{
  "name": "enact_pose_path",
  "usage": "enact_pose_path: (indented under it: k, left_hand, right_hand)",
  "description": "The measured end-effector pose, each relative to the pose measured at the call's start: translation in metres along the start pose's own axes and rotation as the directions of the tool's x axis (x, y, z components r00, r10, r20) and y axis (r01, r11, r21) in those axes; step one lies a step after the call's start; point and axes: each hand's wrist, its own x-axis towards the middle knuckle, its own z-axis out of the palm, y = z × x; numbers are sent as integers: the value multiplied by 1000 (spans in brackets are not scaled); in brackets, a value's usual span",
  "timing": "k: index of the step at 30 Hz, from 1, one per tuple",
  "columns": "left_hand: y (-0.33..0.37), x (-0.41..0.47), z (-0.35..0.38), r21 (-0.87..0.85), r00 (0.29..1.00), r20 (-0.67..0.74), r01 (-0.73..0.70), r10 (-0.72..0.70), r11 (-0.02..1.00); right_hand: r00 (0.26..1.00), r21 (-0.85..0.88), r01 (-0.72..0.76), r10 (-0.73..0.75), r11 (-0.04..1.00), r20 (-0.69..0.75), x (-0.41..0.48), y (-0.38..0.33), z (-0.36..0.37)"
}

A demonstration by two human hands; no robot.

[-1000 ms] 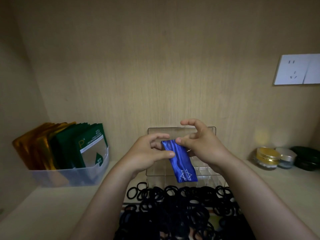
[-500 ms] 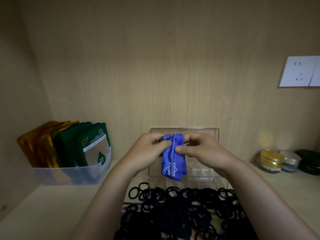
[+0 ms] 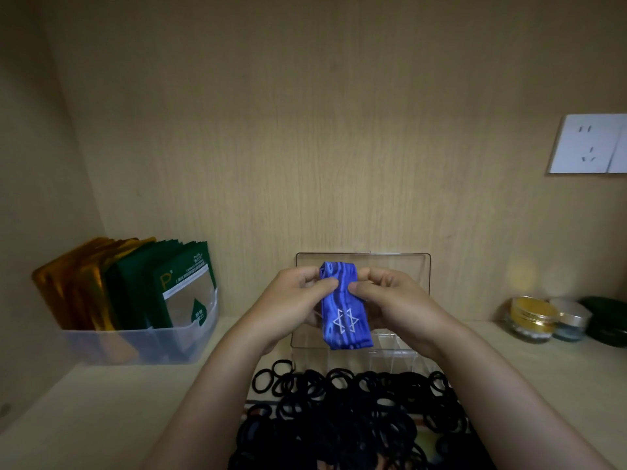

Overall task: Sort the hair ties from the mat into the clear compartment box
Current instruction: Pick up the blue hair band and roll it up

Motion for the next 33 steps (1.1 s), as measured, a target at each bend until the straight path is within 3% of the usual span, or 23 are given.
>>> enact_pose_path:
  k: [5,10,14,16,19,24,28,33]
  left_hand:
    - [-2,0,-4,-57,996,75,53,-48,997]
    - [-10,6,0,-362,996,92,41,-8,931]
    - [-11,8,1,-524,988,151,118,-44,843]
    - [-11,9,1,-459,992,116,102,-55,882]
    - [-9,8,3,-226,1000,16,20,-17,974]
    - [-10,9,2,-65,994,-89,-69,63,995]
    - [-12,8,3,-152,995,-94,-33,19,988]
    - [-15,9,-1,-463,997,46,76,-62,883]
  right_hand:
    - [1000,48,-2,2,999,-7,1,3,1]
    - [1000,264,12,-11,964,-5,4,2,1]
    - [1000,261,23,-18,965,-22,3,-1,-3]
    - [1000,238,24,-20,971,-18,2,-2,-4]
    - [999,121,48,-48,991,-6,1,-2,-3]
    - [991,64,86,-79,994,-109,3,-2,0]
    - [993,100,60,-50,993,-103,3,-1,1]
    - [996,165,44,-31,985,-82,4,1,4]
